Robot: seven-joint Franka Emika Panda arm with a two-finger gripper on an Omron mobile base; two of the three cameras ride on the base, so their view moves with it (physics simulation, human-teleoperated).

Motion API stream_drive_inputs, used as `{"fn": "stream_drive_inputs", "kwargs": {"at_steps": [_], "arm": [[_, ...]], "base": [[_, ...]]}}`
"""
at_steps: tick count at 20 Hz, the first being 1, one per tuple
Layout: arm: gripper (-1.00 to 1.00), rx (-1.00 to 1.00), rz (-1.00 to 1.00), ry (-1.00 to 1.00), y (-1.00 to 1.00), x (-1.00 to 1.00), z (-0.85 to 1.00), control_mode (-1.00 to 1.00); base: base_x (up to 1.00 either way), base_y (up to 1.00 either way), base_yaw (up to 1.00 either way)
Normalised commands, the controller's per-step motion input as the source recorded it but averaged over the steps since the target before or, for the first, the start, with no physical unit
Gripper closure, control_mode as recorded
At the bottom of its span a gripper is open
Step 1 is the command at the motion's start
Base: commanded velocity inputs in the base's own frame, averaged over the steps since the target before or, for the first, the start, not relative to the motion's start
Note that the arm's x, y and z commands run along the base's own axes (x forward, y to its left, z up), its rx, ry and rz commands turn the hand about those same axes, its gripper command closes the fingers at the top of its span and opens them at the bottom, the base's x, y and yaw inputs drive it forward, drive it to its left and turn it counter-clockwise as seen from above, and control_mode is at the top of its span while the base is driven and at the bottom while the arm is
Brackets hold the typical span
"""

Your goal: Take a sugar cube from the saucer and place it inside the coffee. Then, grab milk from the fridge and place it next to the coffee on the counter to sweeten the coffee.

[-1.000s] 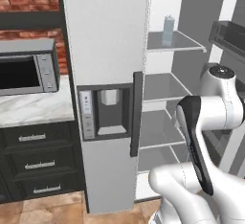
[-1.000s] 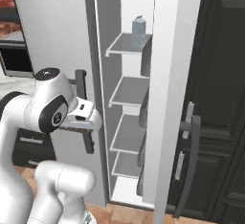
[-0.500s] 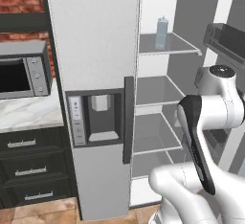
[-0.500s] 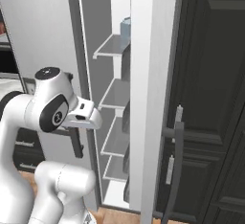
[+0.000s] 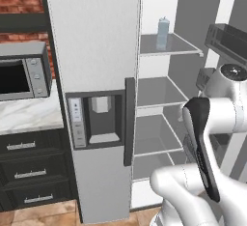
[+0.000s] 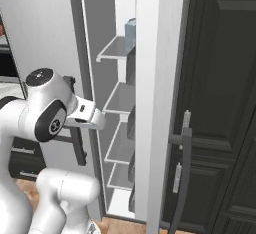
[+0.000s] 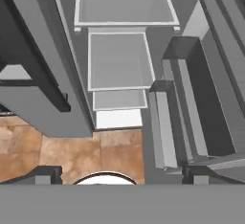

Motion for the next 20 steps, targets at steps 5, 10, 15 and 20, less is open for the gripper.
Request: {"fn": "stream_drive_inputs", "kwargs": {"at_steps": [5, 10, 15, 20], "arm": [[-1.0, 0.01, -0.07, -0.6, 0.26, 0.15, 0.98, -1.0], [-1.0, 0.0, -0.15, -0.51, 0.31, 0.48, 0.89, -1.0], [-1.0, 0.01, -0.14, -0.5, -0.08, 0.6, 0.5, -1.0], [-1.0, 0.0, -0.02, -0.23, -0.54, 0.6, 0.29, -1.0]], "base": [[0.0, 0.0, 0.0], [0.0, 0.0, 0.0], [0.0, 0.0, 0.0], [0.0, 0.0, 0.0]]}}
